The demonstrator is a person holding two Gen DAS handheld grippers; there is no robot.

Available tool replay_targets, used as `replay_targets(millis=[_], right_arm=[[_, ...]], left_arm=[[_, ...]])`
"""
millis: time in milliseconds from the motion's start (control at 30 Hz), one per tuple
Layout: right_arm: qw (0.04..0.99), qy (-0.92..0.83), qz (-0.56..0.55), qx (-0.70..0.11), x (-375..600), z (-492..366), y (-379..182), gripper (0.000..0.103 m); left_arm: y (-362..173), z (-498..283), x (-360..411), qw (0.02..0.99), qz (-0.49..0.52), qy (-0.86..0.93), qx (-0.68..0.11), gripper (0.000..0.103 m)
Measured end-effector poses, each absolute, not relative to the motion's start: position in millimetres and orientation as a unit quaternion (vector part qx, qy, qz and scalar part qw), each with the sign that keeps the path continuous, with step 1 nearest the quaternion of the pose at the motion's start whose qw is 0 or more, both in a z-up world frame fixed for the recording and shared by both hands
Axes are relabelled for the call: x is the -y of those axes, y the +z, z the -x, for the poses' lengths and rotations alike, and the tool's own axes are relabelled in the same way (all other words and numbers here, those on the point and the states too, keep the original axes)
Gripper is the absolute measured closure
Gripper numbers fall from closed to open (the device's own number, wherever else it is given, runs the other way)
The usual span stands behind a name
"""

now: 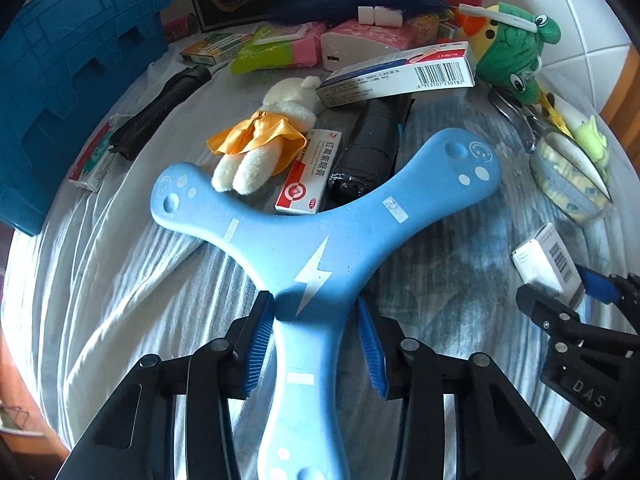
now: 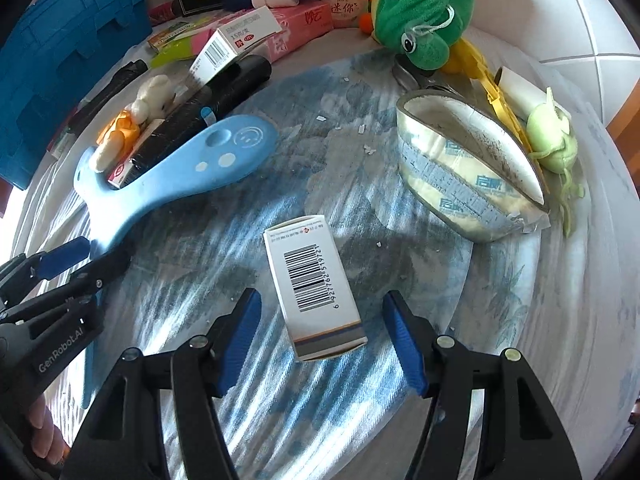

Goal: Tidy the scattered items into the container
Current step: 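Grasp the blue boomerang toy with the left tool while the right tool grasps the white medicine box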

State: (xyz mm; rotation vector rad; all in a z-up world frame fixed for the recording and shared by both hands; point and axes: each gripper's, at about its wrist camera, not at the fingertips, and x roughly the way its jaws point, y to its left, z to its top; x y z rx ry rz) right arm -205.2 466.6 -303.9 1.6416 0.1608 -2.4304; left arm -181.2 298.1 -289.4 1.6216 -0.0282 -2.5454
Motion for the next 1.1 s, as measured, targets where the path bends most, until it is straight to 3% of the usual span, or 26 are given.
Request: replay_targets(millis=[67,133,167,233,267,300,433,533,667,767,900,967,1067,1100], right_arm=[[0.100,-0.822,-0.557,-0.056,-467,205,-306,0.029],[0.101,-0.822,-0.558,-0.059,-467,205,-309,0.028],[0.101,-0.823,-0.557,-0.056,-467,204,-308,0.028],[0.099,-0.824,-0.554,-0.057,-468,203,-307,0.028],[0.098,-0.826,-0.552,-0.058,-468,202,-306,0.033],[0.099,-0.828,-0.549,-0.057,-468,201,-304,0.038],[0.100,-0.831,-0.544,-0.060,-466,200,-302,0.038],[0.099,-0.831,-0.543,-0.068,-462,201,-304,0.038],[0.099,-0.831,-0.543,-0.069,-460,201,-304,0.066],[0.106,-0.830,-0.544,-0.061,-459,201,-302,0.068],[0.111,-0.830,-0.544,-0.058,-461,198,-303,0.068],[0.114,-0.830,-0.544,-0.050,-464,199,-302,0.068],[0.118,-0.829,-0.544,-0.040,-468,198,-302,0.068],[0.119,-0.829,-0.544,-0.039,-468,198,-302,0.068]], left_arm=[[-296,180,-295,0.061,-0.538,-0.840,0.018,0.062],[-297,179,-293,0.060,-0.537,-0.841,0.025,0.059],[-298,182,-292,0.062,-0.539,-0.840,0.020,0.046],[-300,190,-289,0.067,-0.545,-0.836,0.009,0.029],[-301,191,-285,0.068,-0.547,-0.834,0.002,0.024],[-303,193,-281,0.069,-0.550,-0.833,-0.005,0.023],[-306,197,-269,0.061,-0.553,-0.829,-0.049,0.020],[-305,198,-276,0.050,-0.546,-0.835,-0.039,0.041],[-302,187,-290,0.053,-0.540,-0.840,-0.009,0.056],[-294,179,-304,0.056,-0.523,-0.850,0.026,0.072],[-301,181,-311,0.053,-0.528,-0.847,0.033,0.072],[-301,184,-310,0.048,-0.531,-0.845,0.035,0.064],[-303,189,-312,0.048,-0.549,-0.833,0.035,0.028],[-303,189,-308,0.060,-0.547,-0.835,0.028,0.025]])
